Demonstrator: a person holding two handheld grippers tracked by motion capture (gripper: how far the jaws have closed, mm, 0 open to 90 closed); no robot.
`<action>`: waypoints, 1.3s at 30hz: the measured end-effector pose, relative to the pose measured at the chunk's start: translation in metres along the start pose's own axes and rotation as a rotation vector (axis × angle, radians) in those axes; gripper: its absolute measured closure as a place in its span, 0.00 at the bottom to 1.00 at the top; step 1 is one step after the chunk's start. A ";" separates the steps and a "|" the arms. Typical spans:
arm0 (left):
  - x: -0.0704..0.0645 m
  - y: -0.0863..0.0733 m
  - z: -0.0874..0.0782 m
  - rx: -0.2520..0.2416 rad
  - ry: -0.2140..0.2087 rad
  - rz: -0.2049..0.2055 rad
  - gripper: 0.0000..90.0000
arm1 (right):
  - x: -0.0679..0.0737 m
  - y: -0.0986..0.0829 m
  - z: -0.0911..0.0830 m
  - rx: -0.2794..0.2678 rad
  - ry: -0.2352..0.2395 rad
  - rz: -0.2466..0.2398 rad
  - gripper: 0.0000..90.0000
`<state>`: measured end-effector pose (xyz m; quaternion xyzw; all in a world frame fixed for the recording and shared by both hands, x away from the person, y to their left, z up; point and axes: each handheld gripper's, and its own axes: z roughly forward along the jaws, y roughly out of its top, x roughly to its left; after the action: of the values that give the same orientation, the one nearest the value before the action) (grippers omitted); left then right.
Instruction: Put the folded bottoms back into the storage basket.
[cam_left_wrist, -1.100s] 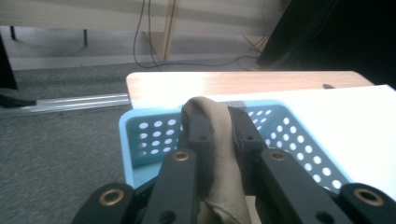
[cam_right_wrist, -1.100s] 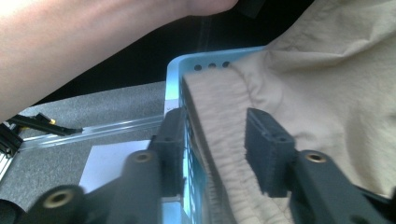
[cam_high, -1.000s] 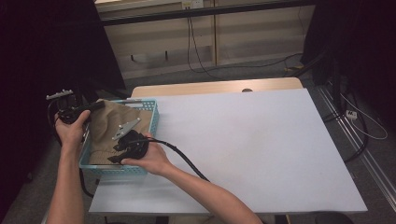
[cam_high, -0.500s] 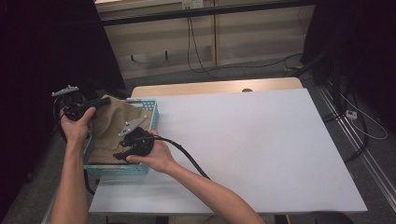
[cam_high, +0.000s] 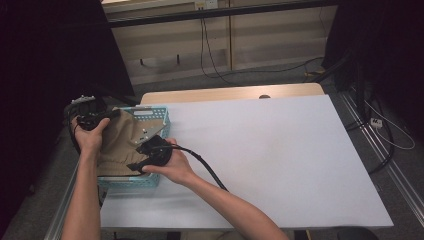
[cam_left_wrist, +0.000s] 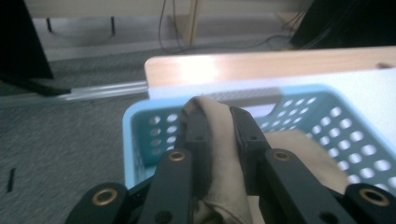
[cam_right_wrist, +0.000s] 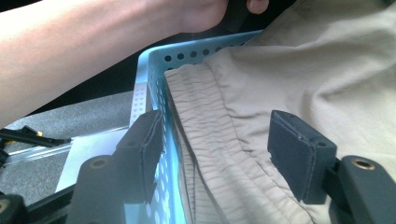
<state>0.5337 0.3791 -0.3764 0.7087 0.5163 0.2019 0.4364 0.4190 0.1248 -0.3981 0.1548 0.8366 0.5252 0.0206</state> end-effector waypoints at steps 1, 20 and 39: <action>0.000 -0.001 0.002 0.003 0.000 -0.006 0.88 | 0.000 -0.001 -0.001 0.002 -0.004 0.000 0.38; -0.001 -0.012 0.025 0.100 0.084 -0.024 0.88 | -0.006 -0.016 -0.033 -0.018 -0.045 0.011 0.33; -0.006 -0.019 0.021 0.100 0.093 0.005 0.58 | -0.013 -0.034 -0.055 -0.046 -0.067 0.036 0.24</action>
<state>0.5360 0.3668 -0.4023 0.7209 0.5435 0.2096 0.3754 0.4123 0.0593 -0.4050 0.1869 0.8203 0.5388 0.0428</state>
